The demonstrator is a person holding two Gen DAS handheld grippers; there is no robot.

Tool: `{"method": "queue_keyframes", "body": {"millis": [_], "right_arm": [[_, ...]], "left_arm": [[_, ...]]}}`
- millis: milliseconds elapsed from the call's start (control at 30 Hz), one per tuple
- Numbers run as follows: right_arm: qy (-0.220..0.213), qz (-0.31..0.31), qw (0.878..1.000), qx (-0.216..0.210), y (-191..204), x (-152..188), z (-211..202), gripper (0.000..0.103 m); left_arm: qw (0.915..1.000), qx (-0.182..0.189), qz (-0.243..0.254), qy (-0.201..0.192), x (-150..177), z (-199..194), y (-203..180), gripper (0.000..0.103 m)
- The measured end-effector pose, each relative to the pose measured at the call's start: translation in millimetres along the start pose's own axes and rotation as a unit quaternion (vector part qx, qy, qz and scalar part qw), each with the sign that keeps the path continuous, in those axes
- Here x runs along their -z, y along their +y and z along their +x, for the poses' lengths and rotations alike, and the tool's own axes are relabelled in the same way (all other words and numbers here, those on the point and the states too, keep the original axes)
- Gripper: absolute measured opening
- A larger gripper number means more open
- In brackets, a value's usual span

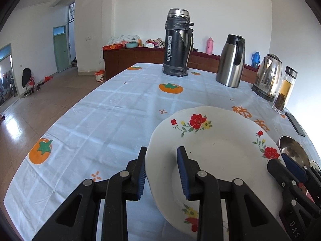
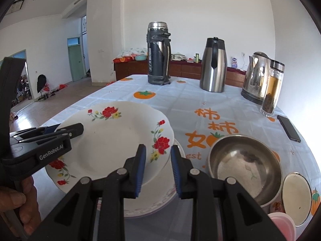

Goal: Organize plates and bowls

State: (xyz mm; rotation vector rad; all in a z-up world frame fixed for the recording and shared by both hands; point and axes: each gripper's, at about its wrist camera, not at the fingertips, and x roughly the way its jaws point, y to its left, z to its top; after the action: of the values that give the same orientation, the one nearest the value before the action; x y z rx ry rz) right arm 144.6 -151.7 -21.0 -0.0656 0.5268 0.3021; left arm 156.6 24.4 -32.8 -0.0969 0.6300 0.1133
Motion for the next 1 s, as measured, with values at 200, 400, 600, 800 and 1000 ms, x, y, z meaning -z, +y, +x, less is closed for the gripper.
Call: {"method": "queue_keyframes", "body": {"millis": [200,400,600,800,1000], "right_arm": [[0.003,0.003,1.000,0.014,-7,2,1,0.026],[0.006,0.001,1.000,0.025,-9,4,3,0.027],[0.008,-0.002,0.999,0.036,-9,5,5,0.027],[0.010,0.000,0.999,0.043,-8,9,5,0.027],[0.003,-0.003,0.998,0.057,-6,10,3,0.027]], "left_arm": [[0.9999,0.006,0.007,0.007,1,8,-7,0.032],[0.9999,0.011,0.009,0.008,3,11,-11,0.032],[0.9998,0.014,0.012,0.002,2,10,-13,0.032],[0.9997,0.015,0.017,-0.005,2,9,-16,0.032],[0.9995,0.022,0.020,-0.009,3,10,-18,0.032]]}}
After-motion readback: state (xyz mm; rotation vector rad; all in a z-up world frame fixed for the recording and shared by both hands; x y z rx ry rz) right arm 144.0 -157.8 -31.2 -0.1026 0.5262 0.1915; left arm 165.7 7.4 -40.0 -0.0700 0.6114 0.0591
